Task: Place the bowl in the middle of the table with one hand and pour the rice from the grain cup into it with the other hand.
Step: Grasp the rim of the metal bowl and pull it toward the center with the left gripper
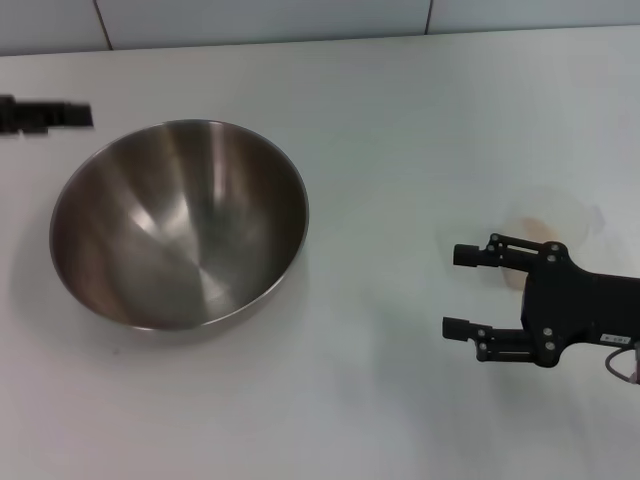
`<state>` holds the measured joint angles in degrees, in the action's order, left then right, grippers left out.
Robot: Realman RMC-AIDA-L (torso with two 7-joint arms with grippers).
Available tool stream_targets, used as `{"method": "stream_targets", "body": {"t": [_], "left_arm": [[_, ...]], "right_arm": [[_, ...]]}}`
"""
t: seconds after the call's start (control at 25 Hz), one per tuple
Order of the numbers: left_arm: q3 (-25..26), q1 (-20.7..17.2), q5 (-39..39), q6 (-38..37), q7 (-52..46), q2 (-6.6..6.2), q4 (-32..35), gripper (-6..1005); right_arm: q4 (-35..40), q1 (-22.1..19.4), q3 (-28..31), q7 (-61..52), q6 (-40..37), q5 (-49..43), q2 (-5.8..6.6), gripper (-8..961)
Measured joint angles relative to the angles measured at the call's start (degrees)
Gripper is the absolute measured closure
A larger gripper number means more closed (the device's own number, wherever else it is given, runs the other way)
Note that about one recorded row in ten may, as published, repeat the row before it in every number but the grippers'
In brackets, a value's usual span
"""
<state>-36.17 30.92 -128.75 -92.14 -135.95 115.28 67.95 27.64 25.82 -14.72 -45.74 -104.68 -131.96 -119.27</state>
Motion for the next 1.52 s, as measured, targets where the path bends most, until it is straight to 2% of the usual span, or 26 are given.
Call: {"method": "stream_targets", "body": {"t": [0.16, 0.2, 0.36, 0.52, 0.64, 0.76, 0.88, 1.4, 1.52], "left_arm": [[-0.9, 1.2, -3.9, -2.8, -4.5, -0.28, 0.3, 174], [-1.0, 2.7, -10.3, -5.0, -8.8, -0.11, 1.9, 174], [-1.1, 3.9, -13.7, -7.0, -11.9, 0.12, 2.8, 175], [-3.5, 5.5, -17.6, -9.7, -14.6, 0.3, 2.7, 175], [-6.3, 7.1, -22.1, -9.3, -15.1, 1.16, 2.4, 176], [-6.4, 7.4, -22.7, -9.2, -15.0, 1.37, 2.3, 176], [-7.4, 8.0, -24.8, -7.9, -14.9, 2.14, 2.1, 177], [-10.1, 8.0, -29.3, -4.1, -14.5, 2.58, -0.1, 178], [-12.6, 7.5, -30.2, -3.5, -12.6, 2.65, -0.1, 179]], "right_arm": [[-0.4, 0.0, 0.2, 1.4, 0.4, 0.0, 0.01, 165], [-0.6, 0.0, 0.3, 1.8, 0.6, 0.0, 0.03, 165], [-0.8, -0.2, 0.4, 2.7, 1.2, 0.0, 0.11, 164], [-0.8, -0.2, 0.5, 2.9, 1.5, 0.0, 0.18, 164], [-0.8, -0.2, 0.5, 2.9, 1.8, 0.0, 0.19, 165], [-0.8, -0.2, 0.5, 2.9, 2.0, 0.0, 0.19, 165], [-0.8, -0.3, 0.5, 2.9, 2.0, 0.0, 0.19, 165], [-0.9, -0.5, 0.5, 2.9, 2.0, 0.3, 0.09, 164], [-1.0, -0.5, 0.5, 3.4, 2.0, 0.8, 0.09, 165]]}}
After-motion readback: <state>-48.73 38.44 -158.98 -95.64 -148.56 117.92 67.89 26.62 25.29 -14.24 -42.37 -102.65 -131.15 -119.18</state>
